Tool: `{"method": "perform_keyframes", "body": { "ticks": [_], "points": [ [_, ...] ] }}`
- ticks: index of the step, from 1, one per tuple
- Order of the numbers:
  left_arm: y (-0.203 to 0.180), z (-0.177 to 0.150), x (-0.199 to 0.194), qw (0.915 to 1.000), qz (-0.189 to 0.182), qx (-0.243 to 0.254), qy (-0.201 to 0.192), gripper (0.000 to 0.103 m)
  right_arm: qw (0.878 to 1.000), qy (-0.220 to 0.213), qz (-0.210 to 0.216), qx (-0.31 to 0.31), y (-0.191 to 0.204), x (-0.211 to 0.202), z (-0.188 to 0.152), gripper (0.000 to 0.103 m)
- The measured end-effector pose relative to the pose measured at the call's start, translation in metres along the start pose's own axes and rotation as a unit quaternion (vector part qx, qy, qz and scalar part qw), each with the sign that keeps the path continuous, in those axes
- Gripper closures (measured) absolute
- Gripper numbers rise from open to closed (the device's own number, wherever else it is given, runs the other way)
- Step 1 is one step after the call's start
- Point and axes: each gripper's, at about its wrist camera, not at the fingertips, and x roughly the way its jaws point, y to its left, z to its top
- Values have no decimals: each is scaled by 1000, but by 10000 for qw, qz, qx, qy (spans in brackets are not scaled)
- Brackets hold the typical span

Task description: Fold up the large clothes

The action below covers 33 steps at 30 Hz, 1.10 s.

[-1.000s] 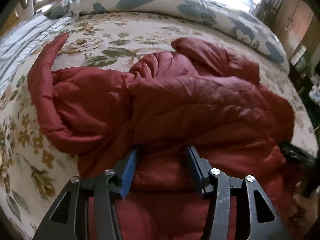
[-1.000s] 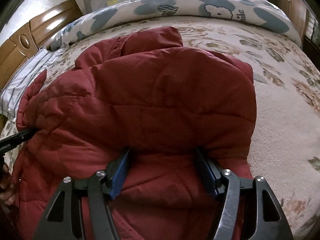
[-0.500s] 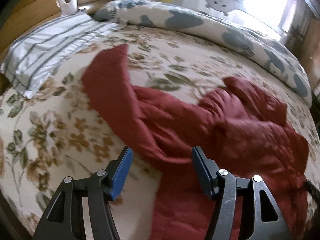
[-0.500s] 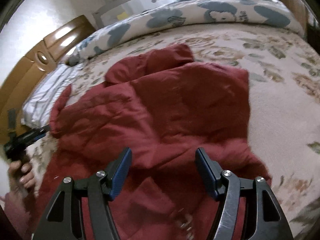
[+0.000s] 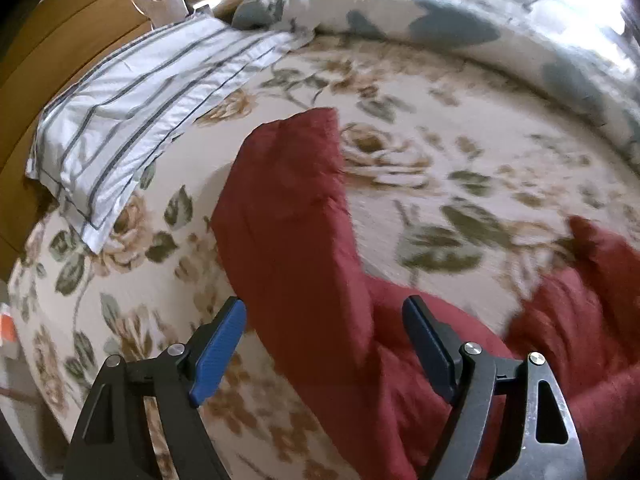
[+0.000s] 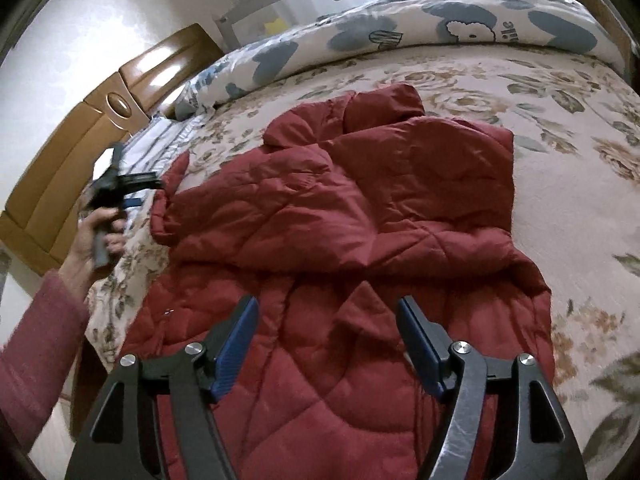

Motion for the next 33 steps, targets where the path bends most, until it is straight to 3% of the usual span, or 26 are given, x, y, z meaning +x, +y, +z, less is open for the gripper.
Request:
{"method": "perform_keyframes", "body": {
  "ticks": [4,6,7,8,10,13,18,23,29,33],
  "points": [
    [-11,25,28,9982,594,60,95,23,10000,-64,37,34,2,-14,-7,29],
    [-13,30,38,9974,698,75,142,25,9999,-104,89,50,2,-18,-10,29],
    [-15,31,43,9972,718,84,198,36,9999,-126,92,55,2,-20,-10,29],
    [-17,31,50,9976,628,65,288,58,9998,-153,102,67,2,-22,-11,29],
    [-13,30,55,9983,458,-34,353,78,9995,-190,216,143,2,-24,-11,29],
    [-8,25,44,9995,95,-268,169,92,9990,-261,307,185,3,-26,-10,29],
    [2,5,-1,9935,-948,-571,-256,94,9986,-337,410,87,12,-29,-12,29],
    [-15,-34,-60,9761,-2017,-474,-655,94,9983,-317,463,145,13,-27,-16,29],
    [-44,-75,-107,9552,-2808,-248,-897,94,9984,-305,397,262,7,-30,-23,29],
    [-79,-101,-129,9414,-3213,174,-1006,94,9981,-345,296,405,-4,-32,-28,29]
  ]
}}
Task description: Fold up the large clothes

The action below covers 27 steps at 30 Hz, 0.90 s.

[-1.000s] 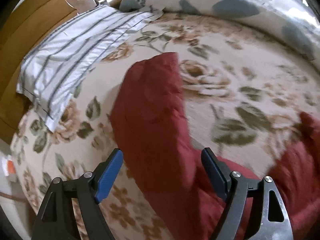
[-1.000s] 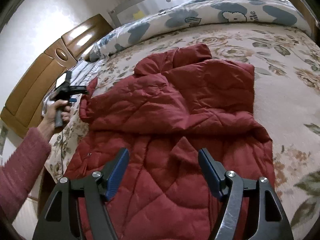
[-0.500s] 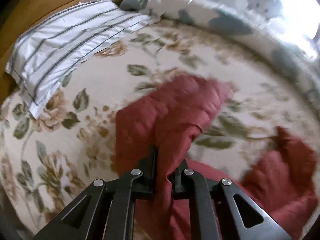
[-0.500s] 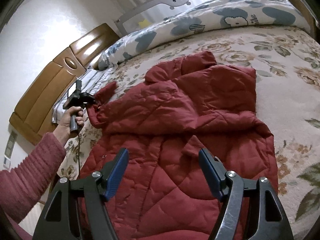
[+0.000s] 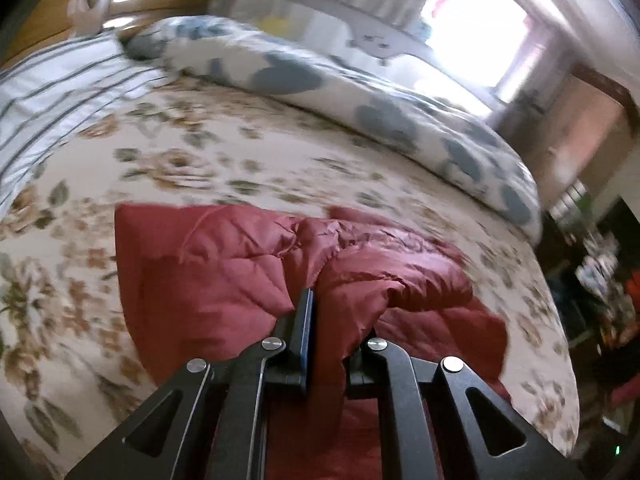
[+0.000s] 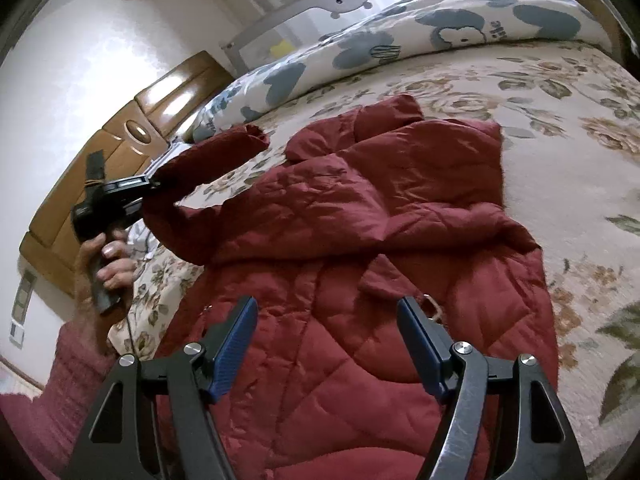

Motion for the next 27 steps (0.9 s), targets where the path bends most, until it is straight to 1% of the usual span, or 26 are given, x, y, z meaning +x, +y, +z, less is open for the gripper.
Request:
{"method": "perform_keyframes", "body": {
  "ticks": [3,4,6,7,9,10,12,17,19,24,27],
  "points": [
    [-23,-19,6,9990,-340,276,31,94,9999,-22,-12,170,-10,-2,-1,29],
    [-8,-19,1,9987,-412,312,39,94,9998,-33,-28,203,-12,-3,-1,29],
    [-14,-30,11,9972,-601,420,145,94,9996,-40,-57,287,-19,-4,-1,29],
    [-7,-30,15,9968,-641,435,173,94,9994,-48,-40,354,-23,-5,0,29],
    [-6,-41,30,9957,-716,515,285,94,9989,-62,-22,455,-29,-5,1,29],
    [-3,-37,44,9955,-718,525,340,94,9987,-65,-16,502,-31,-4,2,29],
    [-5,-40,63,9938,-794,604,482,94,9980,-78,56,629,-37,-3,4,28],
    [-7,-41,98,9908,-682,828,824,94,9964,-149,246,794,-46,9,21,28],
    [-8,-36,106,9902,-629,887,877,93,9956,-149,365,849,-50,18,31,28],
    [-14,-28,109,9886,-521,1071,918,90,9914,-123,690,1104,-65,51,65,28],
    [-20,-29,111,9880,-508,1132,918,88,9874,-9,867,1323,-75,79,83,28]
  ]
}}
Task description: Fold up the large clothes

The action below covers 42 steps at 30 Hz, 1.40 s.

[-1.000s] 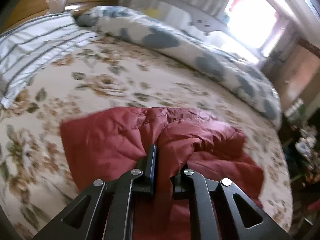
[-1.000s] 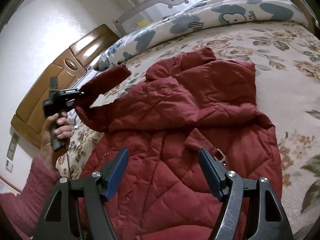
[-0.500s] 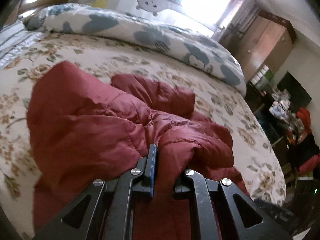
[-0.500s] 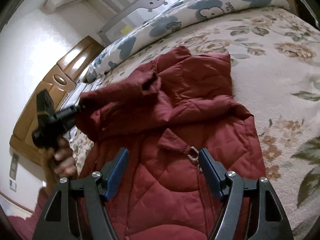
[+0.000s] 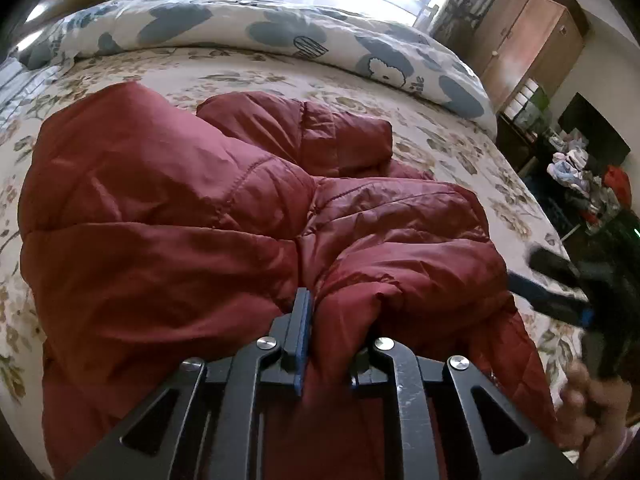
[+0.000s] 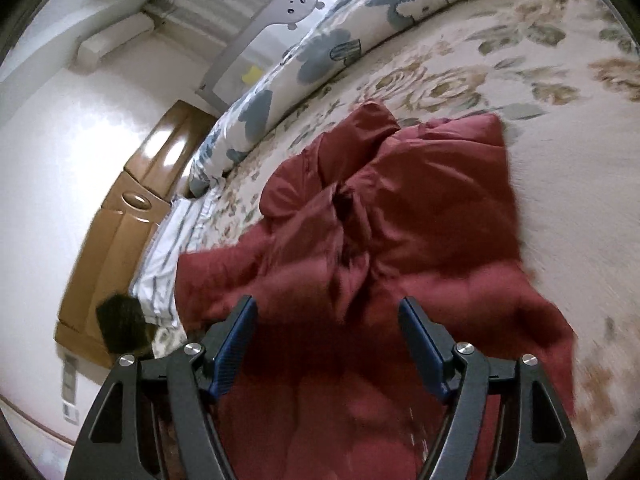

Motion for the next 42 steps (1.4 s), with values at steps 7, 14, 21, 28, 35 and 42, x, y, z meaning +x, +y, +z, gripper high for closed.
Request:
{"method": "perform_keyframes", "body": {
  "ticks": [7,14,21,28,35,42],
  "points": [
    [-9,-8,8,9999,61,27,131,80,9979,397,287,424,-14,54,16,76],
    [-22,-10,-6,9996,-60,22,283,29,9998,63,169,7,8,37,16,94],
    [-20,-16,-36,10000,40,48,-6,26,9974,-470,-398,-382,17,-7,18,95],
    [2,-4,-45,9984,546,-35,-173,48,9908,-588,-1047,-620,-1,-21,5,96],
    [14,7,-4,9963,806,-133,250,50,9861,-488,-1430,-693,-11,-6,-2,88],
    [13,7,20,9935,1060,-245,334,49,9705,-1362,-1687,-1055,31,-48,-15,73]
  ]
}}
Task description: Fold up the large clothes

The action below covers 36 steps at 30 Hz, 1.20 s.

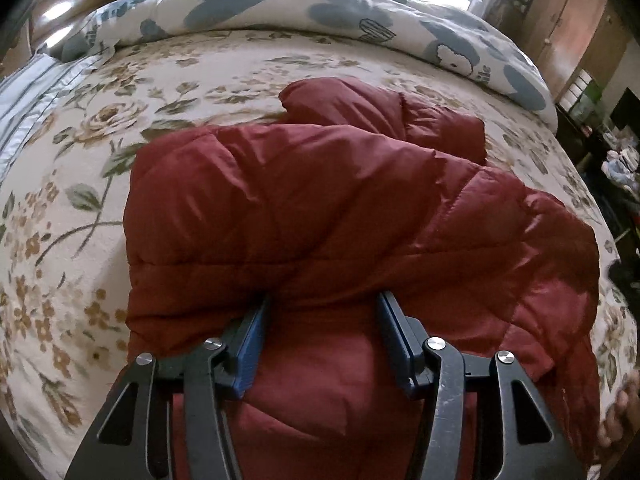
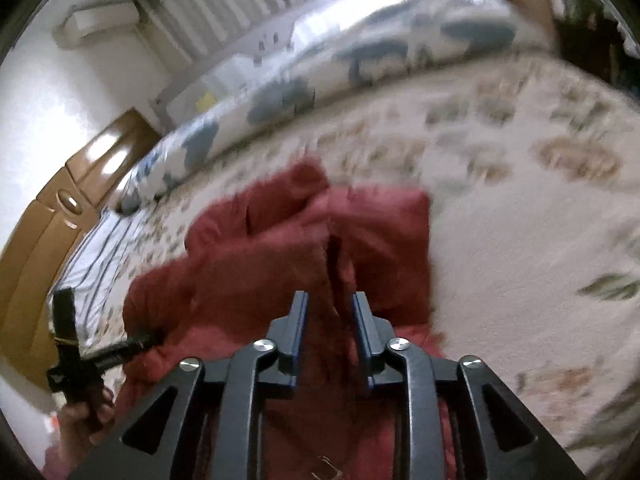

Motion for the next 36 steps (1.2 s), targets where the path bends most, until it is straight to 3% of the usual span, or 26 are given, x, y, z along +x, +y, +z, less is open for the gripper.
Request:
{"method": "perform_keyframes", "body": {
  "ticks": [2,6,12,17,22,36],
  "points": [
    [-4,0,2,10000,64,1,-28,49,9992,53,81,-388,20,0,-2,65],
    [-4,-2,4,9999,112,25,-44,49,9946,469,29,-926,45,29,-11,65],
    [2,-4,-3,9999,-8,122,-36,50,9871,1182,-564,-922,25,81,-30,66],
    [12,-15,-31,9996,57,86,-245,48,9881,1270,-513,-699,9,85,-28,66],
    [32,-24,-14,9998,138,-140,45,46,9895,1288,-391,-532,2,88,-32,66],
    [27,-18,-5,9995,247,-150,117,45,9908,1289,-232,-333,2,82,-27,63]
  ]
}}
